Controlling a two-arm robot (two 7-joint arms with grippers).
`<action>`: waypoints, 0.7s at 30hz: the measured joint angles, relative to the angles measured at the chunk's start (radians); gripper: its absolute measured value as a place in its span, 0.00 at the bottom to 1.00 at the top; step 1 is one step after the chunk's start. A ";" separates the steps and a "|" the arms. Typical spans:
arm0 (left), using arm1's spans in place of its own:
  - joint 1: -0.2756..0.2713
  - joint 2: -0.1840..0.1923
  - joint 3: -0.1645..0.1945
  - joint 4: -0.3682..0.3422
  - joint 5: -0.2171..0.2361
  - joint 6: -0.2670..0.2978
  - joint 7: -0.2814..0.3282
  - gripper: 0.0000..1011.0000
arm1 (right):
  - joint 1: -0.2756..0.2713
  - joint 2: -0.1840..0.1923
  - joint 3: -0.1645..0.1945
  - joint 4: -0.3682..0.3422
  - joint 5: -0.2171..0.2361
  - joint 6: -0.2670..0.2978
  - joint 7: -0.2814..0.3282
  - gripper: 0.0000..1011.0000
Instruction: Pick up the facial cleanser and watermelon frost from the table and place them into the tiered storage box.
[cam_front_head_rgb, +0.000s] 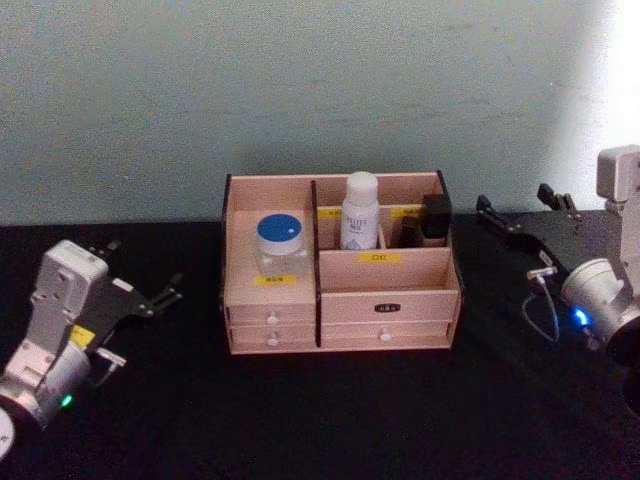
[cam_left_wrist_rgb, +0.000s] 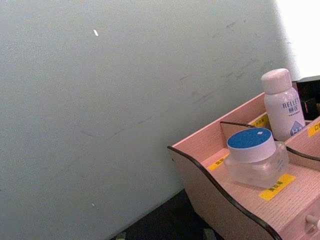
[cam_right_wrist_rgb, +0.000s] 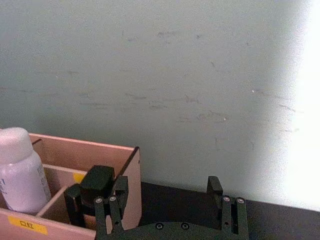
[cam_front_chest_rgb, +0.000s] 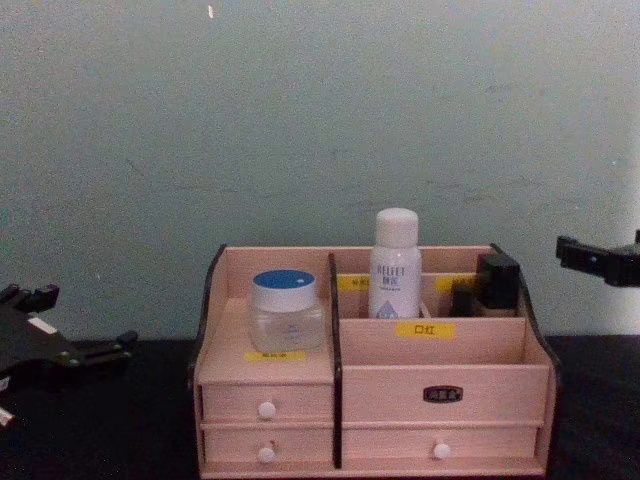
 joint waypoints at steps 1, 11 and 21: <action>0.000 0.000 0.000 0.000 0.000 0.000 0.000 0.99 | -0.002 -0.003 0.001 0.004 -0.003 -0.004 -0.002 0.99; 0.000 0.000 0.000 0.000 0.000 0.000 0.000 0.99 | -0.016 -0.031 0.008 0.051 -0.050 -0.037 -0.015 0.99; 0.000 0.000 0.000 0.000 0.000 0.000 0.000 0.99 | -0.019 -0.051 0.015 0.085 -0.081 -0.035 -0.017 0.99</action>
